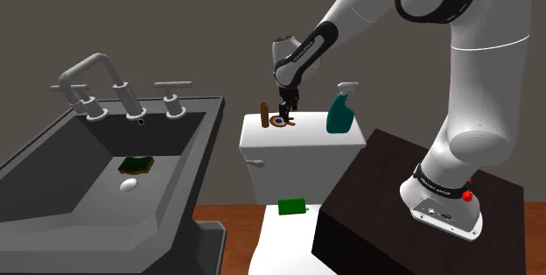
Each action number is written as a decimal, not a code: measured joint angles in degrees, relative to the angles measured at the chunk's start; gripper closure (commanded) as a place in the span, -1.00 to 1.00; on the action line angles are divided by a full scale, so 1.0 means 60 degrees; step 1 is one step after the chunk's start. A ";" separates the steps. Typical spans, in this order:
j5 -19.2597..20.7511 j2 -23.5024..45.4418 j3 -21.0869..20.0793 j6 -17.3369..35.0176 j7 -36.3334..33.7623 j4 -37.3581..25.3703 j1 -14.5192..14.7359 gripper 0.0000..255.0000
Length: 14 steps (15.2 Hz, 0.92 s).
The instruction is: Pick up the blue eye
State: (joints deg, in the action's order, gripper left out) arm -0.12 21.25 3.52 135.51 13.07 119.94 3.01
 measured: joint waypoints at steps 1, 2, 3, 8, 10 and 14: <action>-0.0004 0.0079 -0.0002 0.0108 0.0009 0.0030 -0.0005 -1.00; -0.0012 0.0192 -0.0005 0.0202 0.0021 0.0010 -0.0014 -1.00; -0.0018 0.0282 -0.0009 0.0289 0.0020 0.0005 -0.0014 -1.00; -0.0035 0.0543 -0.0023 0.0549 0.0021 0.0005 -0.0018 1.00; -0.0036 0.0549 -0.0023 0.0559 0.0021 0.0007 -0.0018 1.00; -0.0036 0.0551 -0.0023 0.0563 0.0021 0.0008 -0.0018 1.00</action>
State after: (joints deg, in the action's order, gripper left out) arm -0.34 24.56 3.38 138.89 13.20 119.99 2.90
